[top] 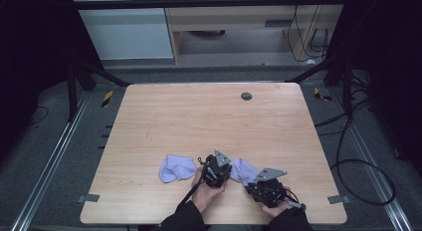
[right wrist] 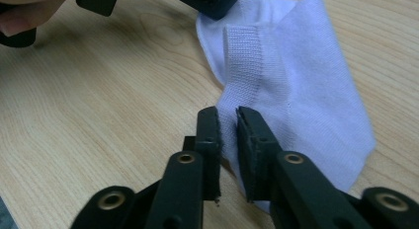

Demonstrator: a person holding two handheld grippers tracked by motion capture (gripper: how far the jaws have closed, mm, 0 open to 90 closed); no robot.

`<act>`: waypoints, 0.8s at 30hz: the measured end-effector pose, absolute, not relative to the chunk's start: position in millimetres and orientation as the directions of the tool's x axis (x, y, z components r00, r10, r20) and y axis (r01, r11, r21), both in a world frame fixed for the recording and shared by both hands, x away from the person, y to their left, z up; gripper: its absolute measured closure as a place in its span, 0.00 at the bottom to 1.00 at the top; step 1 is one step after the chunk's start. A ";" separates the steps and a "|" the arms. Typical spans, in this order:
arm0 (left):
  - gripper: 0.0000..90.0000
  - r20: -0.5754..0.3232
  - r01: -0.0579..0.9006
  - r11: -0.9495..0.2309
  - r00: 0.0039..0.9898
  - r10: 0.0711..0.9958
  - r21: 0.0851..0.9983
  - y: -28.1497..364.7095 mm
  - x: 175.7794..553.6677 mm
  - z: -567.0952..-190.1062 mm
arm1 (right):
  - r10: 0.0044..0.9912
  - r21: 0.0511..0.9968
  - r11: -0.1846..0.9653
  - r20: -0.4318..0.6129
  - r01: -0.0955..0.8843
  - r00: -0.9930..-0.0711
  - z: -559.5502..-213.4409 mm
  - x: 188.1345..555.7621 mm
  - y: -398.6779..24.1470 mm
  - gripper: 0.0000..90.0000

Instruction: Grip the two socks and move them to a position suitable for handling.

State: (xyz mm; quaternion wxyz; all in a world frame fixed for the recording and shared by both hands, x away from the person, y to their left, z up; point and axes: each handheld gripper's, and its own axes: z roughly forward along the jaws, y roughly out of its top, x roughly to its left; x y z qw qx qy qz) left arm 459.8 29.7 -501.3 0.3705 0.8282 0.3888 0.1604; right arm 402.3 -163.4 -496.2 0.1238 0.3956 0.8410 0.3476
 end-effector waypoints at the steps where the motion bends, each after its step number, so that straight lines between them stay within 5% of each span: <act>1: 0.95 -0.024 0.524 -0.424 0.649 0.761 0.739 29.4 459.8 -501.6 | 0.753 0.682 0.443 0.070 0.582 -0.655 -495.9 402.6 -163.5 0.92; 8: 0.98 -0.035 0.524 -0.420 0.654 0.755 0.741 29.8 460.6 -501.8 | 0.758 0.735 0.387 0.090 0.557 -0.646 -484.2 400.7 -167.8 0.93; 15: 0.98 -0.034 0.520 -0.427 0.663 0.748 0.740 30.7 461.4 -501.8 | 0.830 0.807 0.238 0.120 0.541 -0.544 -468.5 405.2 -190.6 0.93; 24: 0.99 -0.040 0.520 -0.422 0.664 0.747 0.743 30.2 462.2 -501.9 | 0.891 0.794 0.185 0.114 0.579 -0.440 -469.3 414.4 -207.7 0.92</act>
